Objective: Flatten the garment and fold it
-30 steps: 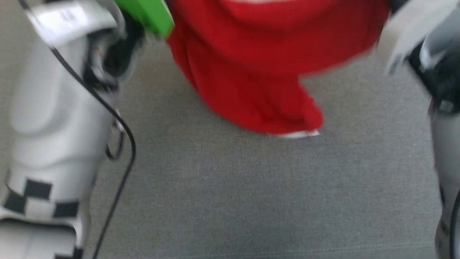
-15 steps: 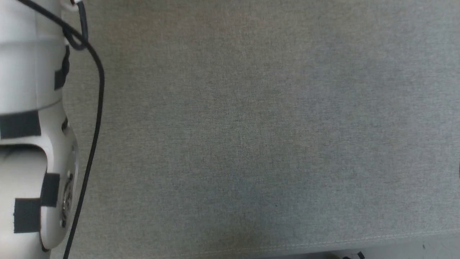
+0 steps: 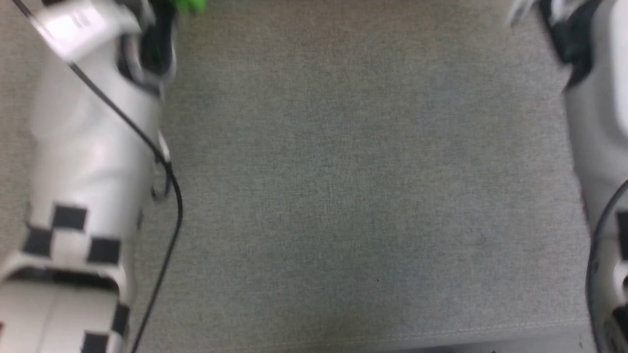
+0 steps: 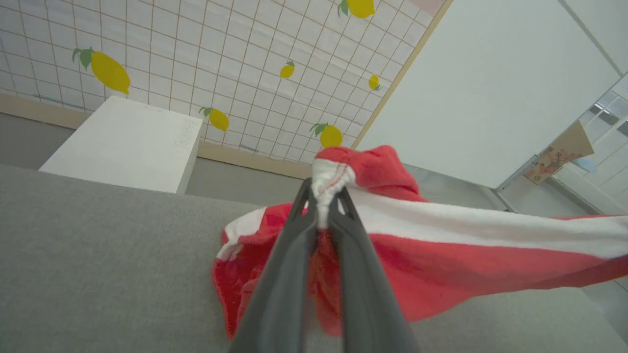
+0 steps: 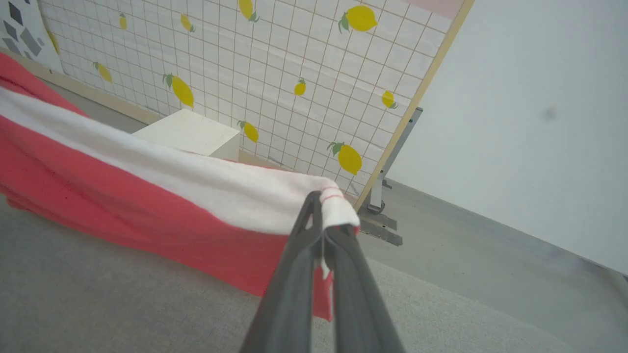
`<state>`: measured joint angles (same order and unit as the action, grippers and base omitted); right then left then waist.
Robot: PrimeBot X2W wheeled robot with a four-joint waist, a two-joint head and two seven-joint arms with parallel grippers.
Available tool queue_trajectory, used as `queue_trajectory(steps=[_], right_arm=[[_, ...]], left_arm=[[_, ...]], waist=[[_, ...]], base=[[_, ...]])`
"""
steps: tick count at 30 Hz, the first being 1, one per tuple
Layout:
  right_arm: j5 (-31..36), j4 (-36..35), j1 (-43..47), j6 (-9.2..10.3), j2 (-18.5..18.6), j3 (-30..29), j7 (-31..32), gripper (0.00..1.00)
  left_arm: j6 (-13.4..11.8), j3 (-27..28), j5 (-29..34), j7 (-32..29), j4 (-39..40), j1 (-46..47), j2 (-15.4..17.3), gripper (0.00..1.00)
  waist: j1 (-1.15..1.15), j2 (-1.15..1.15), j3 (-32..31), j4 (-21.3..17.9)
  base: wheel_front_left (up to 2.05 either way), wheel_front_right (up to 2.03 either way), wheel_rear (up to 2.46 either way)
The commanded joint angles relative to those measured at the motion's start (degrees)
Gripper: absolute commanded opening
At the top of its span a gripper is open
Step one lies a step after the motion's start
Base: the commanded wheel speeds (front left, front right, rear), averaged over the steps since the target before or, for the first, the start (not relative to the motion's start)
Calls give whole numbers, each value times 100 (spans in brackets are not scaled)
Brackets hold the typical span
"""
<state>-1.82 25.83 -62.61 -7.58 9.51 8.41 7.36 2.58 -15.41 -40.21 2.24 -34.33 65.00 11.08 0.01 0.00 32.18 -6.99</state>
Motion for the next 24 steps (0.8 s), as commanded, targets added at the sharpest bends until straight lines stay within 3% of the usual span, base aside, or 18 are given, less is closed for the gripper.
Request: queue_trajectory(steps=[1, 6, 11, 15, 16, 24], right_arm=[[-173, 9, 311, 9, 31, 88, 75, 0], [-829, -359, 1675, 9, 132, 259, 322, 0], [-1189, -959, 3220, 9, 200, 162, 634, 0], [-1267, -1505, 4367, 9, 192, -45, 990, 0], [-1219, -1944, 5157, 9, 73, -335, 1245, 0], [-1073, -3073, 6764, 9, -294, -785, 2151, 0]], left_arm=[[75, -76, 58, -38, -42, -316, 36, 0], [201, -351, -132, -341, -99, -1668, -26, 0], [132, -503, -252, -424, 123, -2936, -55, 0], [18, -506, -404, -470, 453, -3812, -29, 0], [-76, -518, -506, -576, 792, -4387, 27, 0], [-555, -585, -570, -931, 1883, -5721, 304, 0]], waist=[[-1, 0, -297, 83], [-1, 0, -847, 189], [-1, 0, -1299, 309], [-1, 0, -1592, 353], [-1, 0, -1786, 380], [-1, 0, -2156, 404]], base=[[0, 0, 0], [0, 0, 0], [0, 0, 0], [0, 0, 0], [0, 0, 0], [0, 0, 0]])
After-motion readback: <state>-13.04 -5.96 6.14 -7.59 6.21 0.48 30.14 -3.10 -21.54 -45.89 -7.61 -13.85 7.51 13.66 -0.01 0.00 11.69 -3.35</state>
